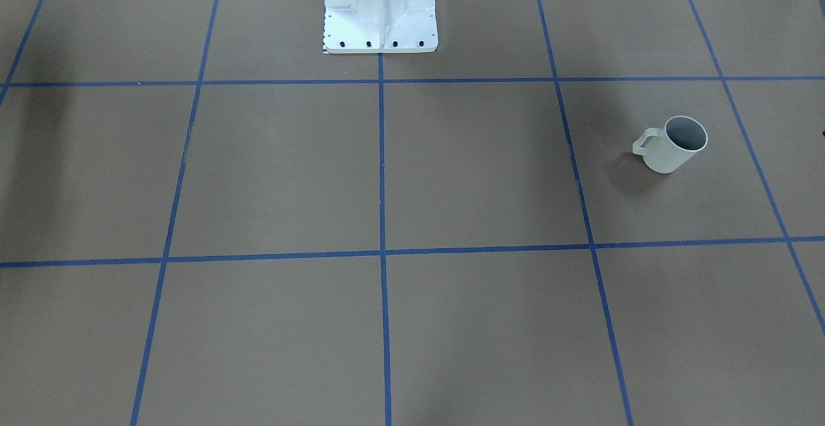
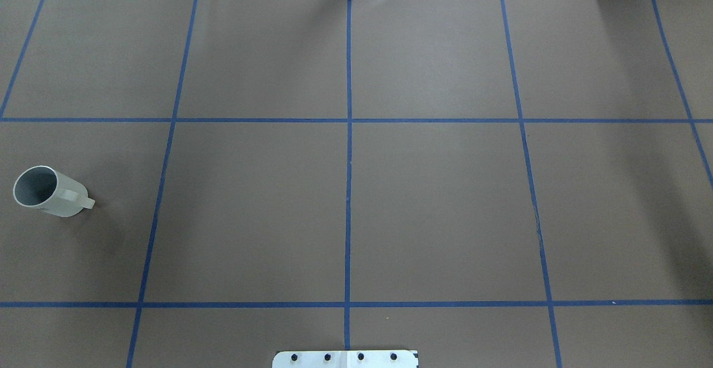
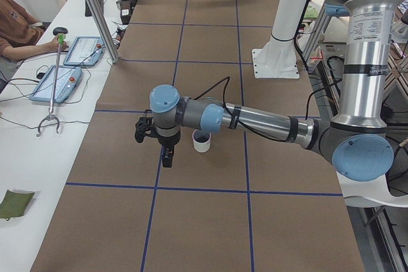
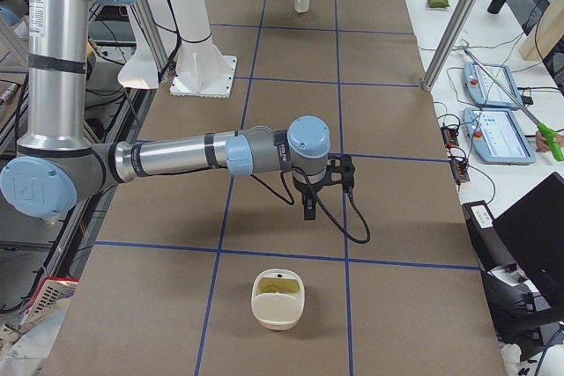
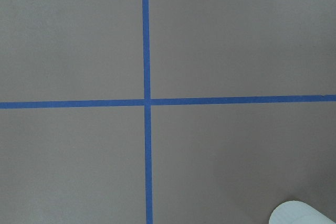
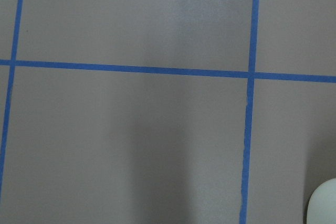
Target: Left arm hands cup to right arm to dump lemon
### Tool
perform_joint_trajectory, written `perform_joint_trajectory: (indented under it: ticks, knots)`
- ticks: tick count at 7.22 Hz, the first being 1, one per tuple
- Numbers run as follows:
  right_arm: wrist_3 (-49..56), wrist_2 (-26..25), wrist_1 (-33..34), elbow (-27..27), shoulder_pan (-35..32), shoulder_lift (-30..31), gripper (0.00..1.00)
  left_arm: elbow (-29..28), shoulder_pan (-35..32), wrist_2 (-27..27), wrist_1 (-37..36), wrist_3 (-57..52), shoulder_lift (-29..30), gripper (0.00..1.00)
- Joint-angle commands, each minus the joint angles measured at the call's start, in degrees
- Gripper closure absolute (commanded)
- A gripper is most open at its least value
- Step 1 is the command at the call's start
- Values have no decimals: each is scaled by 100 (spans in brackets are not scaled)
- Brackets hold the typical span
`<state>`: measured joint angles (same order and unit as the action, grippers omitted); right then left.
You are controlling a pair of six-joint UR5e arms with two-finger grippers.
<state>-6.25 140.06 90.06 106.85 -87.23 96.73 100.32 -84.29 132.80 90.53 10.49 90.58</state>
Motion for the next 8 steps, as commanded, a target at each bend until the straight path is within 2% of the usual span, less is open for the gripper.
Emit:
perform_joint_trajectory:
  ticks: [1,4,8]
  knots:
    - [-8,-5,-6,117,4,22,0,49,0,0,0,-38,-14,0]
    - [-17,-31,-6,310,4,13,0,119,0,9,8,-12,13,0]
    - [-8,-49,-6,310,4,4,0,285,9,9,8,-12,74,0]
